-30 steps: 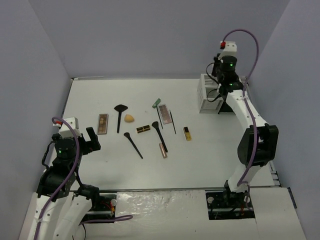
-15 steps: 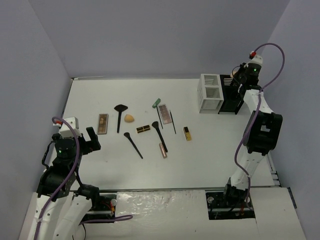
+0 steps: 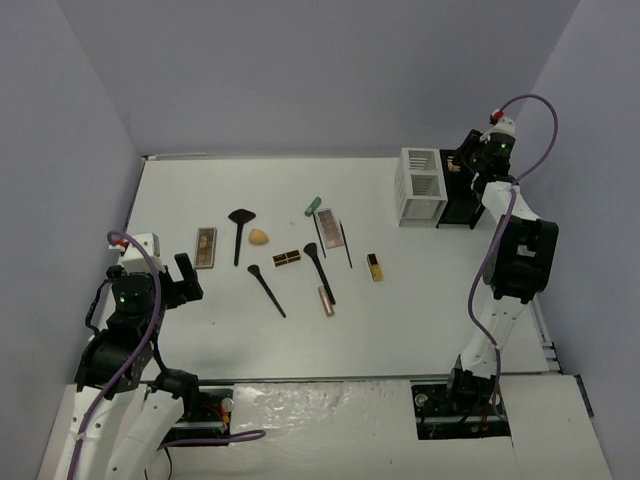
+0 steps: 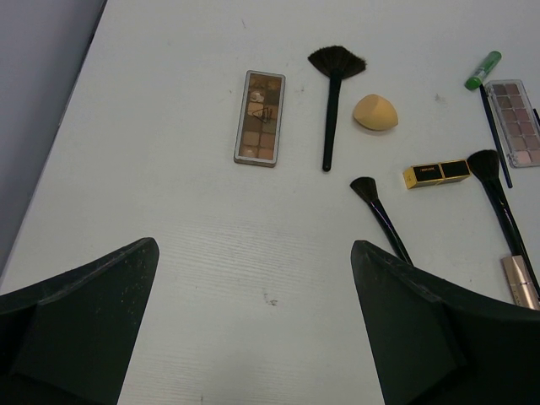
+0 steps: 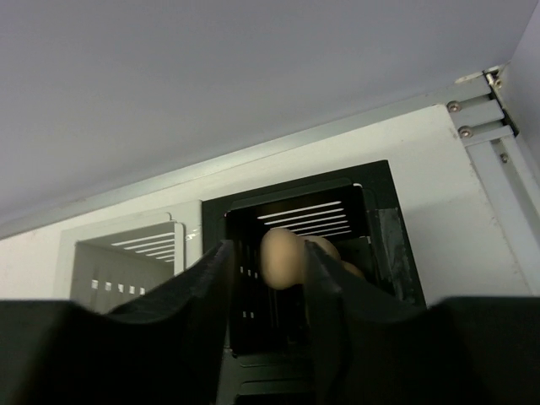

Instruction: Organize the makeup

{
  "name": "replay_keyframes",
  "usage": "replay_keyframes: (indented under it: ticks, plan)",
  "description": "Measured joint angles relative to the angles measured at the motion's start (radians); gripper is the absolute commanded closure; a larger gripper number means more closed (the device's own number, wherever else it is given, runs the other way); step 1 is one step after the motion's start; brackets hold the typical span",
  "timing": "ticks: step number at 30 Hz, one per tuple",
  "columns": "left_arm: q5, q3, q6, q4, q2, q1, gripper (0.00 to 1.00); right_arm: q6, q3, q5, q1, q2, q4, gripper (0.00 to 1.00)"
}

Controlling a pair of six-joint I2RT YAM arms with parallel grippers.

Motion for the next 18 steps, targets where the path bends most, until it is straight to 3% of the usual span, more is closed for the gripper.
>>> replay_keyframes:
  ticks: [6,12,18]
  plan:
    - [0.0,0.0,0.0,0.0,0.0,0.0,0.03,-0.014,0.0,0.0,0.003,-0.004,-0.004,0.5]
    - [0.0,0.0,0.0,0.0,0.0,0.0,0.03,-0.054,-0.005,0.03,0.05,-0.083,-0.072,0.35]
    - [0.0,0.0,0.0,0.0,-0.002,0.0,0.03,-0.135,-0.085,0.091,0.295,-0.264,-0.121,0.19]
